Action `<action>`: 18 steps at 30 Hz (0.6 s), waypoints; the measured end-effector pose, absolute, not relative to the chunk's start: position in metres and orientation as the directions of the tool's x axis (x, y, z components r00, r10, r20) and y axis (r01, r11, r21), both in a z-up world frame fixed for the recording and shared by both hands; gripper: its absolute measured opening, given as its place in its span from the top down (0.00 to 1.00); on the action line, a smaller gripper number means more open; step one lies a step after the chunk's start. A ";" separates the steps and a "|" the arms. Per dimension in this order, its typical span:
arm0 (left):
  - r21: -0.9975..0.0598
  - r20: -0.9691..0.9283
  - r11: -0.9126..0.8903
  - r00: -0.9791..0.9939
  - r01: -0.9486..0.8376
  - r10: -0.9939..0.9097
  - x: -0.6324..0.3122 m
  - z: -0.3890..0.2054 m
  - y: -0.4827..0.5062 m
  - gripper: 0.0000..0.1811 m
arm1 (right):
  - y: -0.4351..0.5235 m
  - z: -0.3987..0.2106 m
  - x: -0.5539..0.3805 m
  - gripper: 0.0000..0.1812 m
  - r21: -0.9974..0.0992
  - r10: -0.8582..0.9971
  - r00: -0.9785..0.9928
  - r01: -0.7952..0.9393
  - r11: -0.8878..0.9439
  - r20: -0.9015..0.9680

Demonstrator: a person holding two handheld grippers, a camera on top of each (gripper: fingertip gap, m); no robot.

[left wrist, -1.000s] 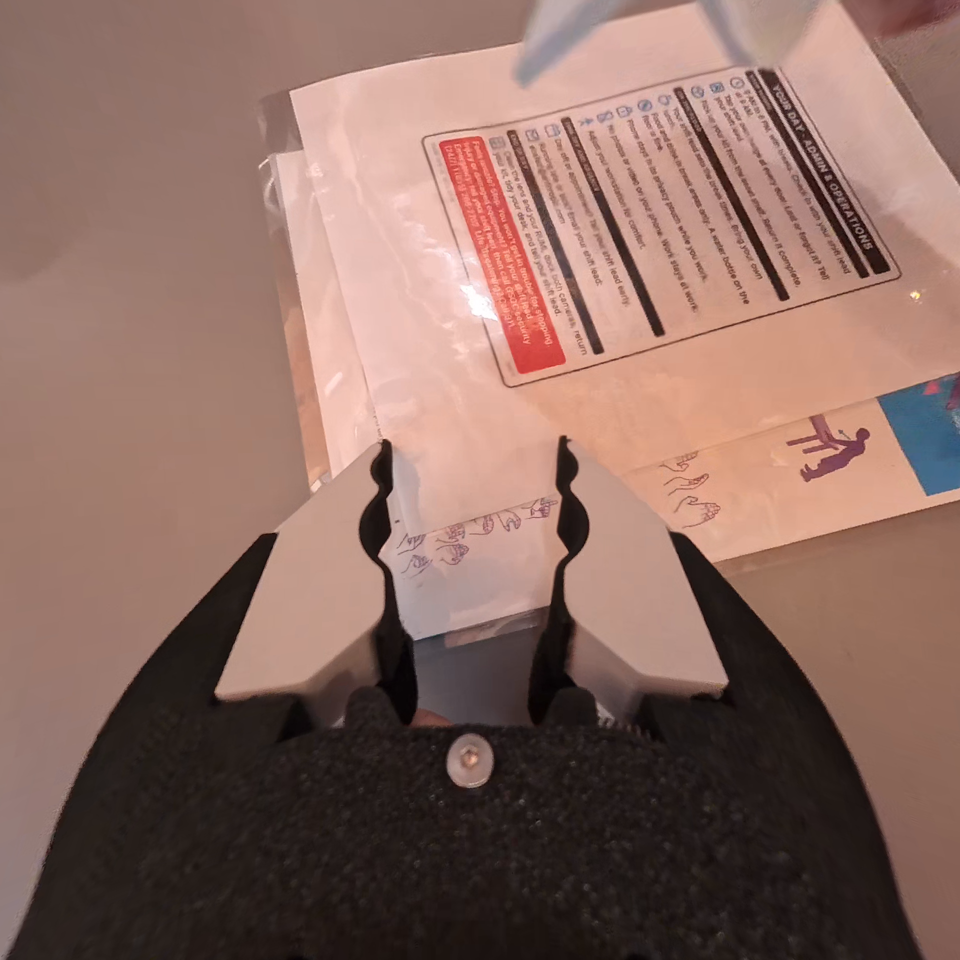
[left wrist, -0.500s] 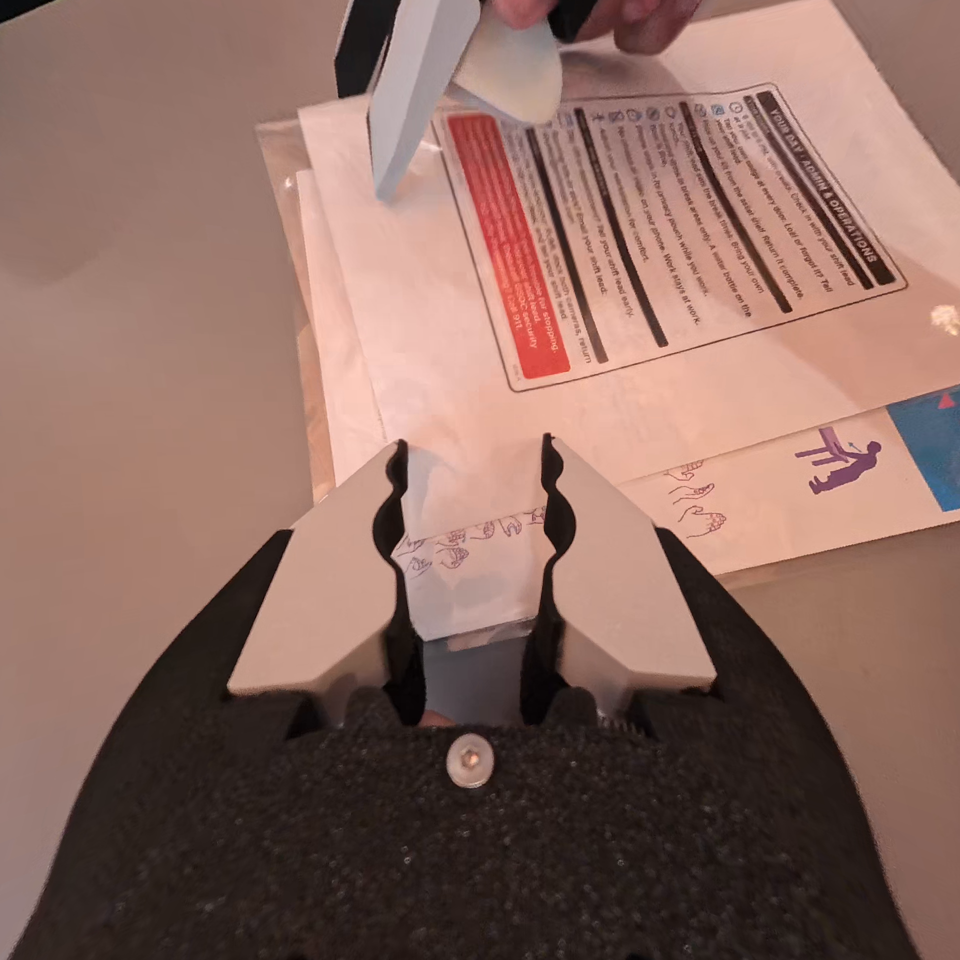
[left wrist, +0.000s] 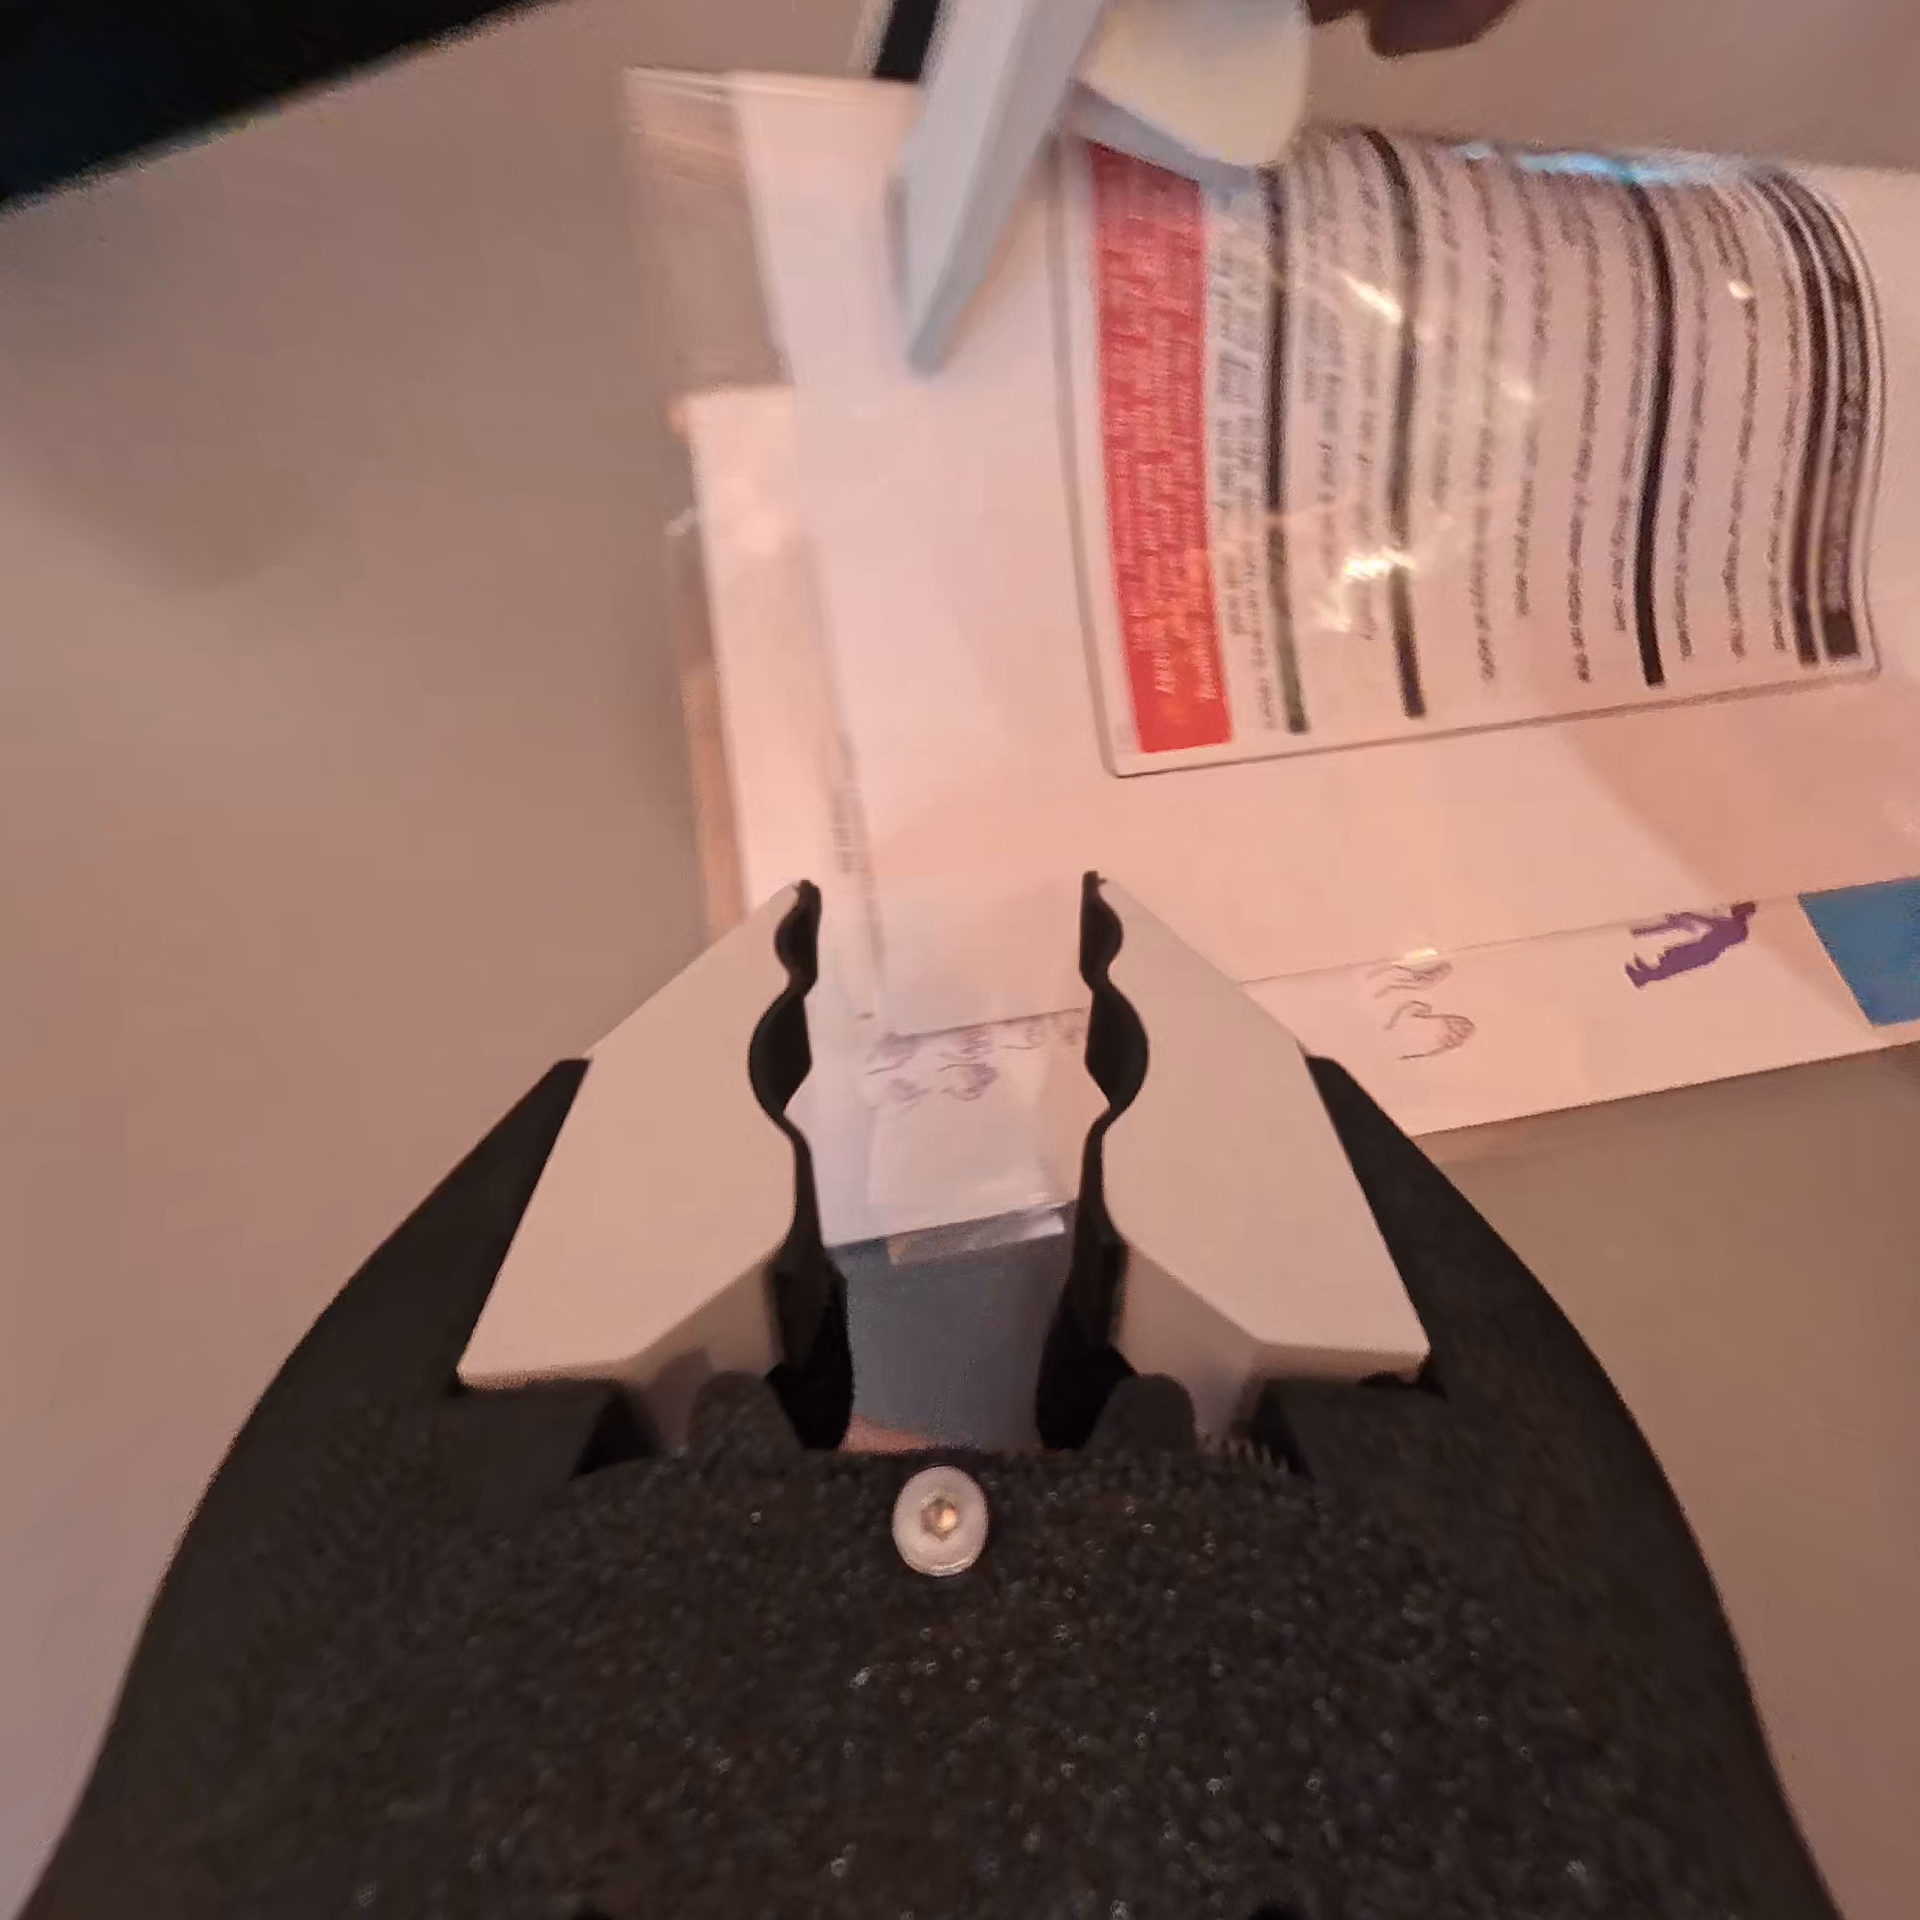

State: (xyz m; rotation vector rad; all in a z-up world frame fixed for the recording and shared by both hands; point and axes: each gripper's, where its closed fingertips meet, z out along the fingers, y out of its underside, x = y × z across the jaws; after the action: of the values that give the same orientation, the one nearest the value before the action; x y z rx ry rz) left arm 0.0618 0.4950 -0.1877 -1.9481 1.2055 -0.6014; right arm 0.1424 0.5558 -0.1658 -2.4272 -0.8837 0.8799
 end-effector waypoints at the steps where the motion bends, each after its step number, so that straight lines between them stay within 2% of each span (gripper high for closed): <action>1: -0.818 0.012 -0.276 0.466 -0.504 -0.885 0.055 -0.180 0.499 0.72 | 0.554 -0.157 0.142 0.78 -0.577 0.690 0.594 0.415 -0.703 -0.414; 5: -0.863 0.188 -0.352 0.418 -0.362 -0.889 0.030 -0.150 0.501 0.69 | 0.540 -0.104 0.133 0.78 -0.683 0.742 0.548 0.372 -0.629 -0.385; 8: -0.835 0.422 -0.478 0.241 -0.274 -0.874 0.030 -0.131 0.481 0.69 | 0.522 -0.067 0.120 0.78 -0.742 0.788 0.503 0.363 -0.564 -0.354; 11: -0.812 0.537 -0.534 0.057 -0.236 -0.842 0.039 -0.110 0.460 0.69 | 0.506 -0.041 0.109 0.77 -0.779 0.818 0.486 0.366 -0.510 -0.307; 15: -0.783 0.620 -0.601 -0.127 -0.162 -0.774 0.043 -0.079 0.434 1.00 | 0.488 -0.018 0.104 0.75 -0.794 0.827 0.503 0.382 -0.474 -0.252; 18: -0.779 0.627 -0.610 -0.197 -0.147 -0.753 0.040 -0.062 0.417 1.00 | 0.475 -0.003 0.105 0.71 -0.801 0.826 0.518 0.387 -0.457 -0.221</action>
State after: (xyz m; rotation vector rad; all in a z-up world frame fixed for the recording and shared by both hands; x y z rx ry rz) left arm 0.0397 0.4173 -0.0617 -1.6345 1.0485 -1.8586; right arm 0.1051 0.4751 -0.0026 -2.0558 -0.9855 0.7993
